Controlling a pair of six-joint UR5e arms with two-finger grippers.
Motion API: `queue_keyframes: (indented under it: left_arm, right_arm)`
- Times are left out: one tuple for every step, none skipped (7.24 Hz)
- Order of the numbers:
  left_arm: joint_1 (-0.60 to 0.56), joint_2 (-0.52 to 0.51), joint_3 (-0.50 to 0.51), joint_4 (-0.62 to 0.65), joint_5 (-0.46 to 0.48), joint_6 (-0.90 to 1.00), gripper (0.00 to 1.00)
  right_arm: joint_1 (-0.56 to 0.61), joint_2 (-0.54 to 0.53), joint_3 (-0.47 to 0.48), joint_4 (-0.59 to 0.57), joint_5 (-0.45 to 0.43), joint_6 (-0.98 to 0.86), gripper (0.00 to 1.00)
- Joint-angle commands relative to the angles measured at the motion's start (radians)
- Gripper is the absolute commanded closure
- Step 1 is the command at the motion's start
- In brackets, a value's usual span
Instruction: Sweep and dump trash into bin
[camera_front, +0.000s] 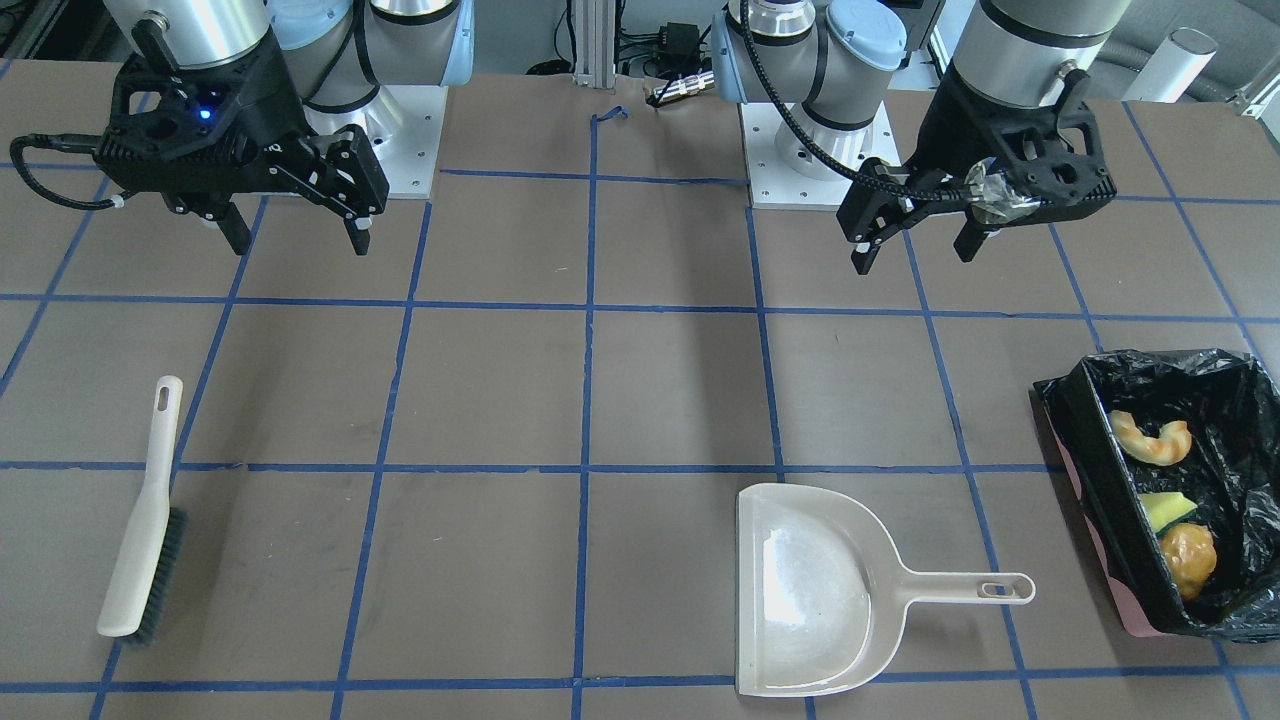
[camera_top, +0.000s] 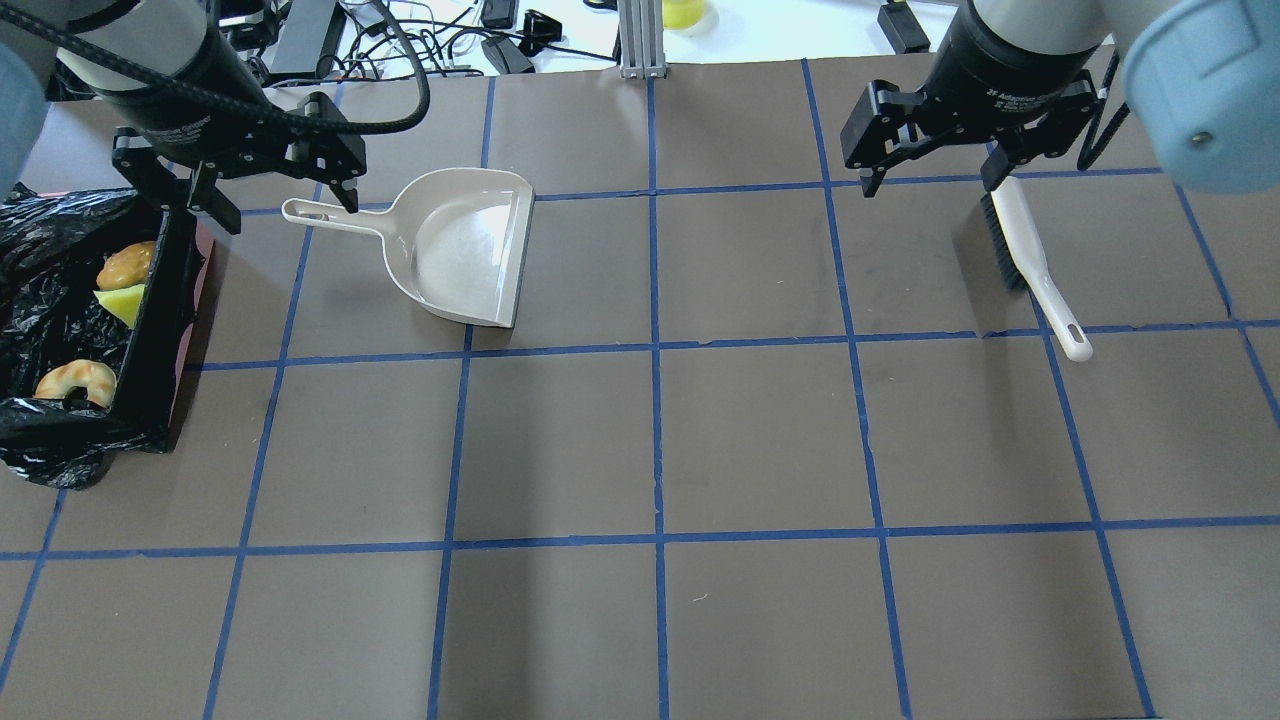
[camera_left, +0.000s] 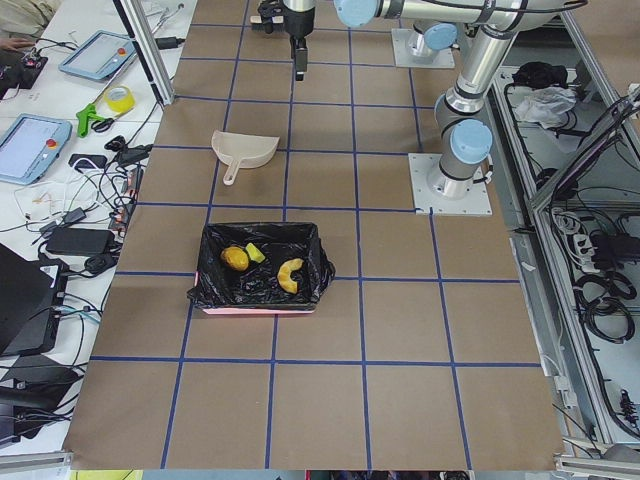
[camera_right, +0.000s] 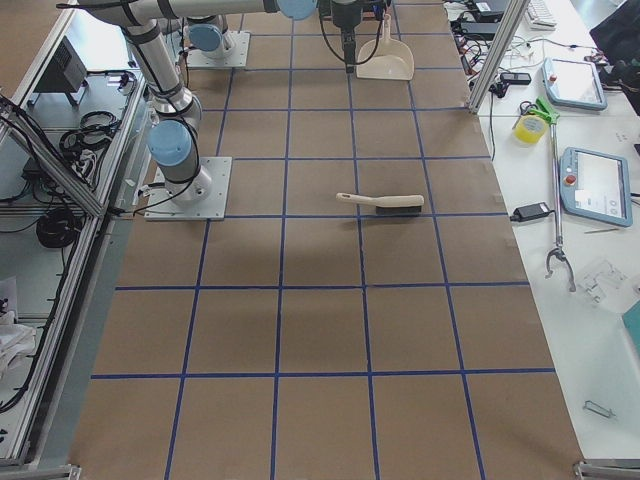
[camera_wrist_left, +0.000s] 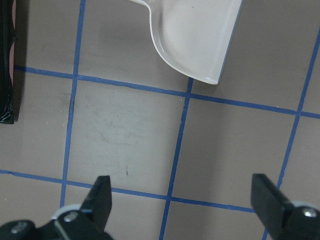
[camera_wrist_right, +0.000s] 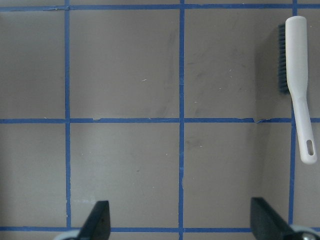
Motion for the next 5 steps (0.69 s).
queue_keyframes:
  left_arm:
    - [-0.011, 0.002, -0.002, 0.007, 0.0, 0.001, 0.0]
    - [-0.011, 0.003, -0.004, 0.007, 0.0, 0.003, 0.0]
    - [-0.011, 0.002, -0.004, 0.007, 0.0, 0.001, 0.0]
    - [-0.011, 0.006, -0.004, 0.007, 0.0, 0.001, 0.0]
    - [-0.011, 0.009, -0.004, 0.007, 0.0, 0.001, 0.0]
  right_arm:
    - [0.0, 0.0, 0.0, 0.001, -0.002, -0.003, 0.0]
    - [0.0, 0.0, 0.0, 0.001, -0.002, -0.006, 0.0]
    - [0.0, 0.0, 0.0, 0.001, -0.002, -0.006, 0.0]
    - [0.0, 0.001, 0.0, 0.001, -0.002, -0.006, 0.0]
    - [0.0, 0.001, 0.0, 0.001, -0.002, -0.006, 0.0]
